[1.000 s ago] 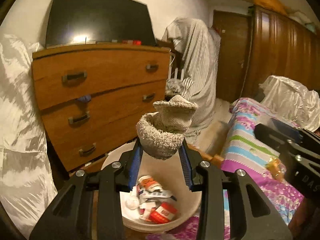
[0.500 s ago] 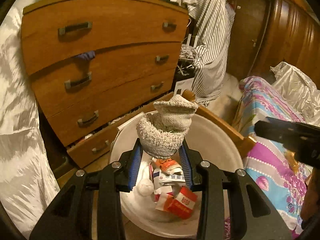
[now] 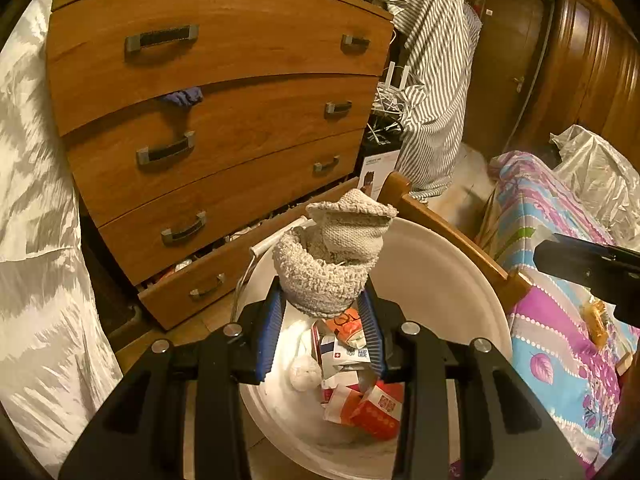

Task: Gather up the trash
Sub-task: 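Open both tools over the bucket to drop knit bundle and lid, then move both open tools away from the bucket toward the bed, then grasp the bubble wrap with left tool while right tool grasps white tissue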

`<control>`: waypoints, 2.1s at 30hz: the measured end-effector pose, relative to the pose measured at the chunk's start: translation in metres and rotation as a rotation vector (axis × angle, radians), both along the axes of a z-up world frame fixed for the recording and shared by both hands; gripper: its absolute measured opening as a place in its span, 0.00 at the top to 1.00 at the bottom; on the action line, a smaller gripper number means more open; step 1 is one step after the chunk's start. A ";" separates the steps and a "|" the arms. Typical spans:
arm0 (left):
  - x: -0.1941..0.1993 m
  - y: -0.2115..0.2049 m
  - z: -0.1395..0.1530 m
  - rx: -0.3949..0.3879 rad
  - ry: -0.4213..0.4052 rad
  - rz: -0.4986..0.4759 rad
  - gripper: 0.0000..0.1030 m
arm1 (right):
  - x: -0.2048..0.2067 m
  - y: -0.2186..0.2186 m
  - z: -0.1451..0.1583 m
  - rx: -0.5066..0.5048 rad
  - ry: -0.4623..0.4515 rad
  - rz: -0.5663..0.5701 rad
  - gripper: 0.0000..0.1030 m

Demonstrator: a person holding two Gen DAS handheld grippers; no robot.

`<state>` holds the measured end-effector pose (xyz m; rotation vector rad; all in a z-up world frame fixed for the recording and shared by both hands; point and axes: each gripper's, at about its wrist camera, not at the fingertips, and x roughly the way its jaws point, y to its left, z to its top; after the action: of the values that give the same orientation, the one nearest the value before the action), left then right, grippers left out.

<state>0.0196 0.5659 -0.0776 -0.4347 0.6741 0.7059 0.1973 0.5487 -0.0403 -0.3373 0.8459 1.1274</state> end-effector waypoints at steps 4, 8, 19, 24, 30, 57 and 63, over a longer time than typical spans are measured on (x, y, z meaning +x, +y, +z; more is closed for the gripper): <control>0.001 0.001 0.000 0.001 0.008 0.005 0.62 | 0.000 -0.001 0.000 0.003 0.004 0.005 0.59; -0.001 0.005 -0.001 0.011 0.021 0.028 0.47 | 0.002 -0.005 0.001 0.024 0.018 0.001 0.42; -0.004 0.000 0.003 0.024 0.023 0.029 0.46 | 0.005 -0.026 0.007 0.058 0.033 -0.013 0.42; 0.001 -0.012 0.006 0.034 0.030 0.011 0.46 | 0.004 -0.043 0.012 0.077 0.033 -0.017 0.42; 0.007 -0.034 0.013 0.045 0.024 -0.020 0.46 | 0.001 -0.080 0.026 0.114 0.014 -0.039 0.42; 0.184 -0.392 -0.037 -0.057 0.097 -0.754 0.46 | 0.119 -0.720 -0.079 0.165 -0.066 -0.875 0.51; 0.203 -0.437 -0.042 -0.070 0.123 -0.795 0.46 | 0.217 -0.773 -0.118 0.175 0.114 -0.925 0.52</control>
<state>0.2229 0.1292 -0.1196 -0.1564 0.9092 -0.0459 0.4138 -0.2246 -0.1581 0.2633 0.8536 0.3460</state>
